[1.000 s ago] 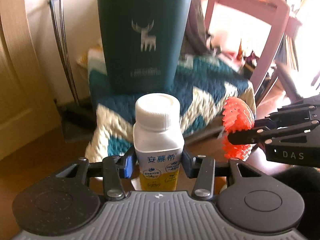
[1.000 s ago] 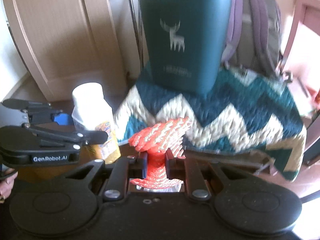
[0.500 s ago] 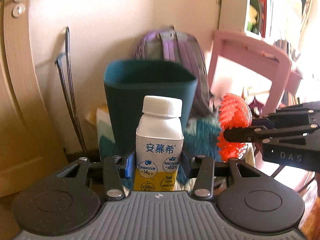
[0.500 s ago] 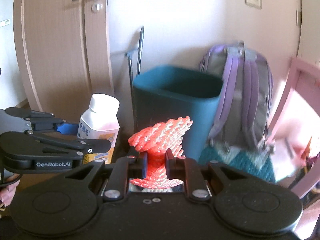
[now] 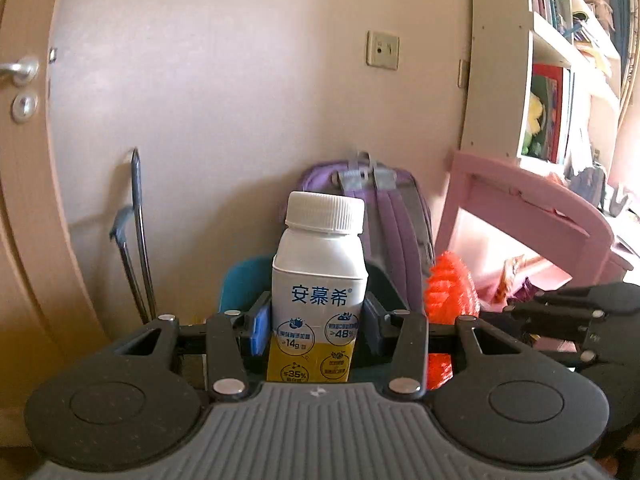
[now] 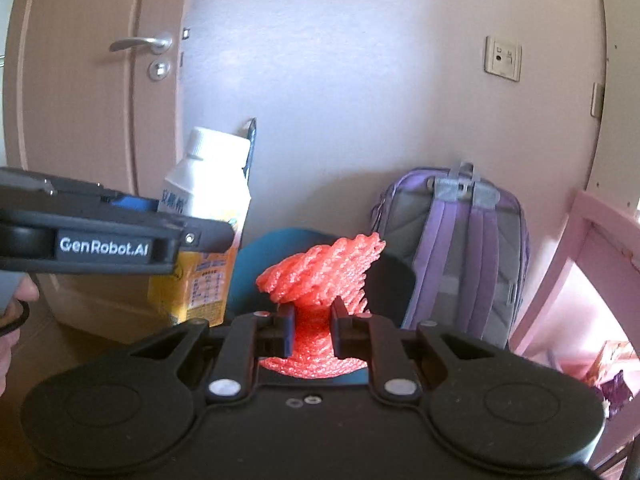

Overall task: Collect trash
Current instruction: 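Lift the bottle and foam net up to the teal wastebasket, then open both grippers over the wastebasket to drop bottle and net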

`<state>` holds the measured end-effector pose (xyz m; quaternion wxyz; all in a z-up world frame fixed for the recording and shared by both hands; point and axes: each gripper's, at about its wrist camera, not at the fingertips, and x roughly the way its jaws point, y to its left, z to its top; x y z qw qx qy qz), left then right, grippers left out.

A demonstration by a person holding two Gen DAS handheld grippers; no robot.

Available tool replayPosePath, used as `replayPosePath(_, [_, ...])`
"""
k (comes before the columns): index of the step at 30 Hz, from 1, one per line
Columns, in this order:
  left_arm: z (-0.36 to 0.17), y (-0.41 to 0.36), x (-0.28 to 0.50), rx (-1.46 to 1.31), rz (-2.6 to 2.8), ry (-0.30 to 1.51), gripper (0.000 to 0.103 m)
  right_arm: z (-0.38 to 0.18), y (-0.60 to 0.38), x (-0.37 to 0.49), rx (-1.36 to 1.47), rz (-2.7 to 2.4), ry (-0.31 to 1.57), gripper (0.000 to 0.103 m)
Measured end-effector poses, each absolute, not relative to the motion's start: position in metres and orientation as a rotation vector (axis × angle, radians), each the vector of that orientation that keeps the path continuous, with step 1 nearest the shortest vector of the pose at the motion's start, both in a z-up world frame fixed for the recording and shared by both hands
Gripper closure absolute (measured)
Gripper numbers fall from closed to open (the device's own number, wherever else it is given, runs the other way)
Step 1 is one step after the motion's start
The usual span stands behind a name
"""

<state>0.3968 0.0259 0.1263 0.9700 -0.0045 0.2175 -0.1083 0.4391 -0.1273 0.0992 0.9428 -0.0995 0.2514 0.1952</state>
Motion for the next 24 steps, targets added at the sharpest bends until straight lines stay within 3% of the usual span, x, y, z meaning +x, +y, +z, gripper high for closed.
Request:
replayPosePath(6, [0.119, 0.019, 0.444, -0.005, -0.200, 0.457, 0.058, 0.092, -0.124, 0.475, -0.201, 0.385, 0.522, 0.087])
replayPosePath(16, [0.064, 0.010, 0.510, -0.002, -0.188, 0.590, 0.058, 0.043, -0.119, 0.525, -0.191, 0.378, 0.632, 0.086])
replayPosePath(24, [0.027, 0.012, 0.541, -0.016, -0.174, 0.723, 0.058, 0.021, -0.109, 0.536, -0.203, 0.395, 0.708, 0.076])
